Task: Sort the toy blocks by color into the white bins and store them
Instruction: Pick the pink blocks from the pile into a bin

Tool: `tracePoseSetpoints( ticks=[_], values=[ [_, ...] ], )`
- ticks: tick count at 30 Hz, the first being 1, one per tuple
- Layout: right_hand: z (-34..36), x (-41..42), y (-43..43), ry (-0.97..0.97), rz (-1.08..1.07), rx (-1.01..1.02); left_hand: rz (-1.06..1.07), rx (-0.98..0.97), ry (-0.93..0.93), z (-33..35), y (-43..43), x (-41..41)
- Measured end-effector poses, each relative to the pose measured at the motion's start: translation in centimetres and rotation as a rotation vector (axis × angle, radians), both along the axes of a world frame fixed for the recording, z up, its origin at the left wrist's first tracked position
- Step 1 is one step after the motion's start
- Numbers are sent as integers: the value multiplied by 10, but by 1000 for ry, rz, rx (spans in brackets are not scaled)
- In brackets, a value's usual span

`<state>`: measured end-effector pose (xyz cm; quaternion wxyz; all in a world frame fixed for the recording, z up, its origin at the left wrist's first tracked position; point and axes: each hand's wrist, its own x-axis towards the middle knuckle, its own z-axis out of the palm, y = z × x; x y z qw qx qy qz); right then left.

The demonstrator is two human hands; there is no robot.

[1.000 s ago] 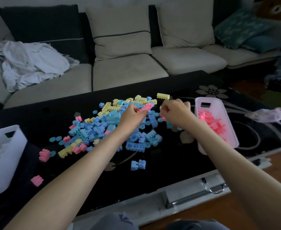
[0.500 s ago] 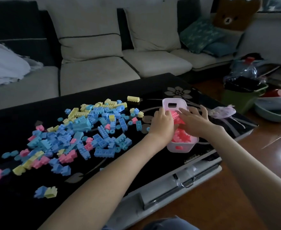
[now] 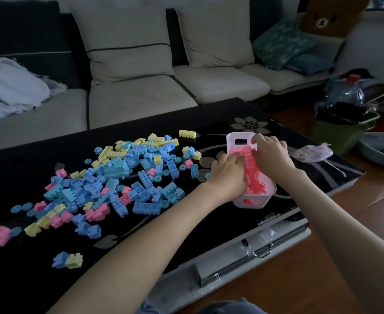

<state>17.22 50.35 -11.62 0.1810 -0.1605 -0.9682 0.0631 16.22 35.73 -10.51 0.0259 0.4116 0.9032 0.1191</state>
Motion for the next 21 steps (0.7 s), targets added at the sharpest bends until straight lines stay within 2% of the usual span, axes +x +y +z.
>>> tracePoseSetpoints(
  ticks=[2,5,8,9,11,13,16,18,21],
  values=[
    [-1,-3,-2,-50,53,-3,2,-10,0,1,-4,-3],
    [2,-4,-8,-110,108,-122,33,13,0,-1,-10,-7],
    [0,-7,-16,-176,152,-19,72,143,-13,0,-17,-9],
    [2,-9,-22,-169,186,25,110,195,8,2,-24,-13],
    [9,-14,-45,-91,235,-28,231,259,82,6,-48,-24],
    [16,-25,-77,-43,314,-39,336,194,113,7,-82,-41],
    [12,-49,-120,-187,416,4,502,-38,27,0,-138,-69],
    [5,-63,-134,-340,365,-1,559,-116,-26,-9,-165,-82],
    [-6,-77,-142,-486,254,-13,517,-94,-48,-21,-180,-94]
  ],
)
